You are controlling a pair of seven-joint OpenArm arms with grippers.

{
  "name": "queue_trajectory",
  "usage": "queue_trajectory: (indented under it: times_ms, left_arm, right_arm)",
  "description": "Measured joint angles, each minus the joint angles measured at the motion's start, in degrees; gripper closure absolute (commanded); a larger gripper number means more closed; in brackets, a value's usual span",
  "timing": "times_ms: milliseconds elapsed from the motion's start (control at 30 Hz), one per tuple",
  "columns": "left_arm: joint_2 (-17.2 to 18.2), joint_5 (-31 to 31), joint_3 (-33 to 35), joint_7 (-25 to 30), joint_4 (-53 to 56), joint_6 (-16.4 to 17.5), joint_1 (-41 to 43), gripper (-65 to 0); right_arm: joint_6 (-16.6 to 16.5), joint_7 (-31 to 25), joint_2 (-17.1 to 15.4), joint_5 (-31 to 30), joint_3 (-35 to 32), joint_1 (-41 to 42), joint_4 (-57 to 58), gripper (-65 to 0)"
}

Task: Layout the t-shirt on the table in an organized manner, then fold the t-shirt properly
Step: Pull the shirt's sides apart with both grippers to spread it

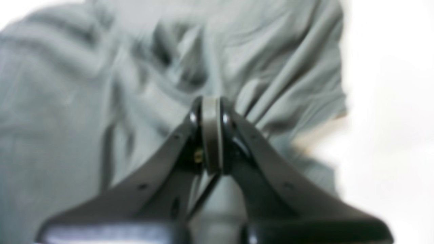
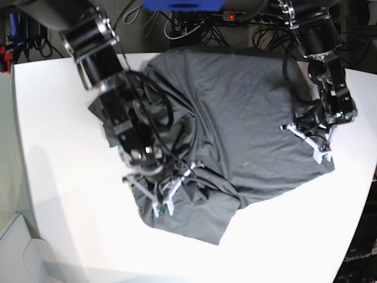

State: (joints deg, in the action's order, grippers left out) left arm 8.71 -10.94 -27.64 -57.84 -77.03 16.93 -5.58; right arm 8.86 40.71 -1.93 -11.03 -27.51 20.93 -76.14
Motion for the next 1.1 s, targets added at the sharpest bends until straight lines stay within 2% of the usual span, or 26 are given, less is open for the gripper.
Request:
queue_trajectory:
  times_ms: [100, 200, 267, 433, 500, 600, 700, 800, 900, 1100]
  left_arm:
    - [0.04, 0.33, 0.0, 0.0, 0.0, -0.02, -0.02, -0.4]
    - [0.02, 0.35, 0.0, 0.02, 0.0, -0.02, 0.0, -0.4]
    - [0.04, 0.35, -0.02, -0.02, 0.0, 0.0, 0.0, -0.4]
    - [0.0, 0.44, -0.02, 0.0, 0.0, 0.0, -0.02, -0.4]
    - [0.02, 0.44, -0.02, -0.04, 0.0, -0.02, 0.0, -0.4]
    - [0.02, 0.35, -0.02, -0.02, 0.0, 0.0, 0.09, -0.4]
    - [0.02, 0.35, -0.02, -0.02, 0.0, 0.0, 0.0, -0.4]
    - [0.02, 0.44, -0.02, -0.04, 0.0, 0.0, 0.02, -0.4]
    - [0.02, 0.39, -0.02, -0.04, 0.0, 0.0, -0.04, -0.4]
    - [-0.11, 1.05, -0.02, -1.09, 0.11, -0.02, -2.08, -0.4]
  right_arm:
    - [-0.66, -0.94, 1.25, 0.09, 0.07, 4.79, 8.79, 0.0]
    - [-4.11, -4.22, 2.16, -0.44, -0.2, 8.57, 17.4, 0.0]
    - [-4.13, -7.02, 2.36, -0.2, -0.11, 11.21, 23.47, 0.0]
    - [-3.96, -16.04, 1.9, -0.04, 0.07, 14.47, 37.11, 0.0]
    - [-4.13, -22.67, 1.95, 0.02, 0.0, 14.99, 42.27, 0.0]
    - [-4.2, -25.31, 2.4, 0.04, -0.02, 18.23, 49.27, 0.0]
    - [-4.59, -32.15, 1.53, 0.04, 0.02, 18.58, 53.18, 0.0]
    - [-5.11, -33.35, 0.37, -0.17, 2.84, 18.93, 54.69, 0.0]
    - [-5.07, -33.33, -2.27, 0.09, 5.81, 19.06, 54.9, 0.0]
    - [-4.52, -33.16, -7.13, 0.11, 6.88, 19.04, 55.1, 0.0]
